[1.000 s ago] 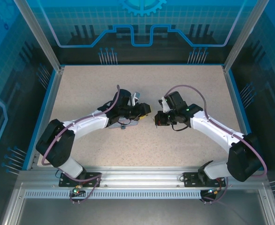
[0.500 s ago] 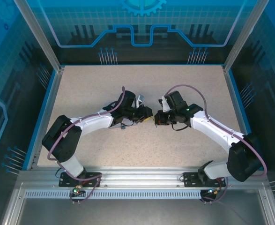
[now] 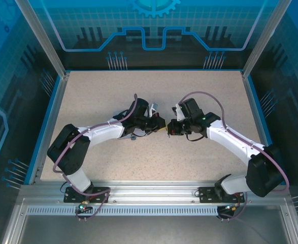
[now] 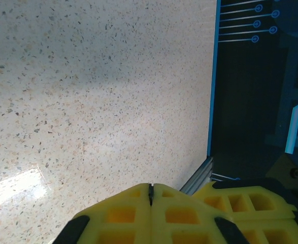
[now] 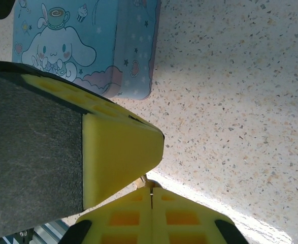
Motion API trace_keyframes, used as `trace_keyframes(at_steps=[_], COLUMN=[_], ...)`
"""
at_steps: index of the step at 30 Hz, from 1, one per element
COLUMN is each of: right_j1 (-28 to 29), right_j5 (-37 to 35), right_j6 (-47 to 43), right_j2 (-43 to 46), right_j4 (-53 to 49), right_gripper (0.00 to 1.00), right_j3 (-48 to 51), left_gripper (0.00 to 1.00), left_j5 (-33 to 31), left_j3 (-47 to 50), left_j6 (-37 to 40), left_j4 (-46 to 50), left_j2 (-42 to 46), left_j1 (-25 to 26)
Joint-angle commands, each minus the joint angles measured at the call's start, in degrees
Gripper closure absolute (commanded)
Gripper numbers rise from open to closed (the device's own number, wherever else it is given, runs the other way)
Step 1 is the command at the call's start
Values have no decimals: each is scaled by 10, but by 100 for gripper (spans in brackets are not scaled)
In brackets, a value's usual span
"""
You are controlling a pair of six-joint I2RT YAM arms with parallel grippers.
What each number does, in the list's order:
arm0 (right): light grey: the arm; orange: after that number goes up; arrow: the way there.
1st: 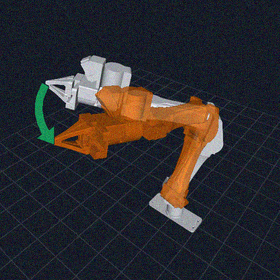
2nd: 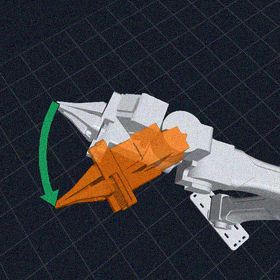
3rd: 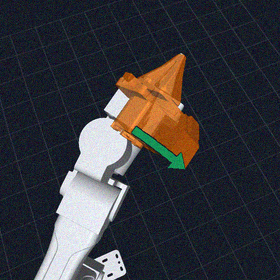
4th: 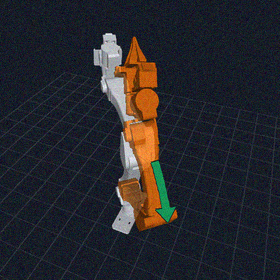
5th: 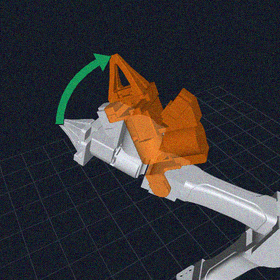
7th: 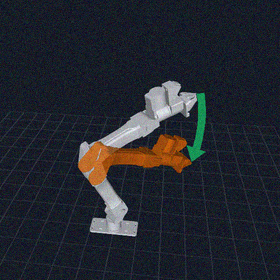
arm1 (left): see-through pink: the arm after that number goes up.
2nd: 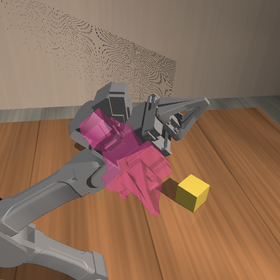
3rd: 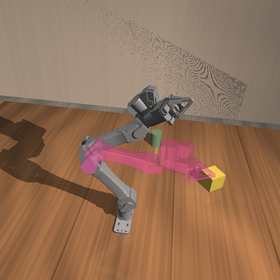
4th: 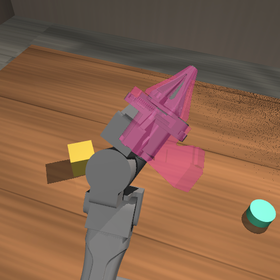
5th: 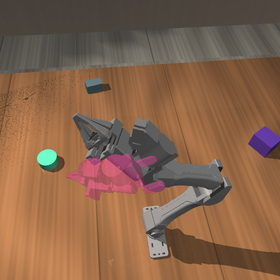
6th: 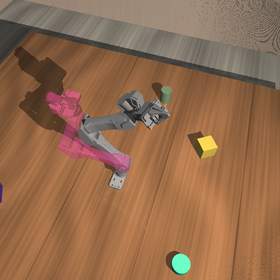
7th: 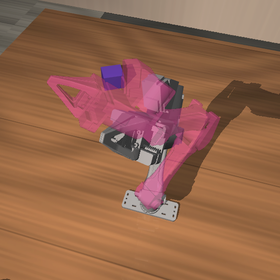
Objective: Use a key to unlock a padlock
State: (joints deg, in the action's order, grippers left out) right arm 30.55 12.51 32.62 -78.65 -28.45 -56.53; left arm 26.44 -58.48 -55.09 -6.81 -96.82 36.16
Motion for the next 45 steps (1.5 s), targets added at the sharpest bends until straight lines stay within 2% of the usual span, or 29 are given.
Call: trace_keyframes(at_steps=[1,3,5,7,9,11,12,19,21,24,26,28,32,36,40,45], right_j1=[-13,-26,-51,-83,-117,-148,-158,-180,-185,-187,-183,-177,-153,-130,-110,-102], right_j5=[8,12,26,51,87,113,118,89,115,169,181,179,166,162,167,168], right_j6=[6,12,24,46,76,115,130,238,272,343,387,406,406,400,375,358], right_j2=[19,33,58,89,114,134,141,153,136,97,71,56,38,26,24,33], right_j4=[2,4,12,37,73,117,140,265,323,467,554,595,616,623,634,635], right_gripper=[100,85,59,43,20,2,0,0,0,0,0,3,17,25,38,49], right_j3=[4,11,25,49,78,103,112,129,130,140,148,145,124,110,108,119], left_gripper=[100,100,100,100,100,100,100,100,100,100,100,100,100,100,100,100], left_j5=[5,-3,-13,-26,-40,-58,-66,-137,-154,-176,-188,-200,-215,-214,-215,-212], left_j3=[-15,-14,-15,-14,-14,-13,-11,-3,-1,2,6,12,23,17,11,2], left_j6=[9,16,24,33,41,44,43,19,16,10,7,4,-8,-16,-27,-33], left_j4=[-9,-7,-7,-8,-9,-19,-25,-99,-121,-157,-179,-198,-234,-236,-234,-233], left_j2=[-6,1,15,31,49,67,74,113,118,124,128,131,133,126,115,107], left_j1=[4,4,1,0,-3,-5,-5,-8,-8,-8,-8,-8,-8,-8,-8,-8])
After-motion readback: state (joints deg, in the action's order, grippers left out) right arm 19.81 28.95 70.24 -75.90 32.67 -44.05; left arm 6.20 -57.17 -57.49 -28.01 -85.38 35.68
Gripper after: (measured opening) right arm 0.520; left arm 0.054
